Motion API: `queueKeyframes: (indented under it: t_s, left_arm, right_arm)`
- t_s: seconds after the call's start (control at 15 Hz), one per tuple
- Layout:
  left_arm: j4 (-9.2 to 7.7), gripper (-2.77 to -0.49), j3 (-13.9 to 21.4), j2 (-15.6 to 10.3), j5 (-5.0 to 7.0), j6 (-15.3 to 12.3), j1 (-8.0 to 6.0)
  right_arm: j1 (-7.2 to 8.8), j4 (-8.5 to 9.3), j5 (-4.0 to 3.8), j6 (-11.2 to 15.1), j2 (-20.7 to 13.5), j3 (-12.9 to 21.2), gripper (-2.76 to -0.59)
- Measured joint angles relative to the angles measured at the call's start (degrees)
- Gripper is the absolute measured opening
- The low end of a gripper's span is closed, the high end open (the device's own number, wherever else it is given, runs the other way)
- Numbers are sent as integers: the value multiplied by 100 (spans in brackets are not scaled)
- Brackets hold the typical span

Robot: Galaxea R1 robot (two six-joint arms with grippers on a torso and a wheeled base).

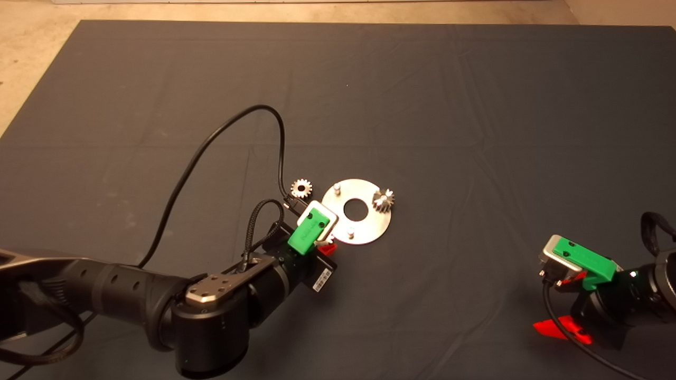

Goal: Install three planetary gears onto the carrier pins

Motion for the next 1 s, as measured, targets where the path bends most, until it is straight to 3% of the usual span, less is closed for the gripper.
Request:
queueKeyframes:
  t_s: [0.07,0.53,0.87,1.0]
  left_arm:
    - [0,-257,0,105,114,39,-2]
    - [-13,-257,-37,431,114,76,-28]
    - [-15,-257,-355,467,103,76,-28]
    - [-15,-257,-526,603,111,89,-27]
  right_arm:
    - [-1,2,6,0,3,0,-118]
    - [0,0,11,0,-9,0,-118]
    - [0,2,15,0,-9,0,-118]
    - [0,1,10,0,-11,0,-118]
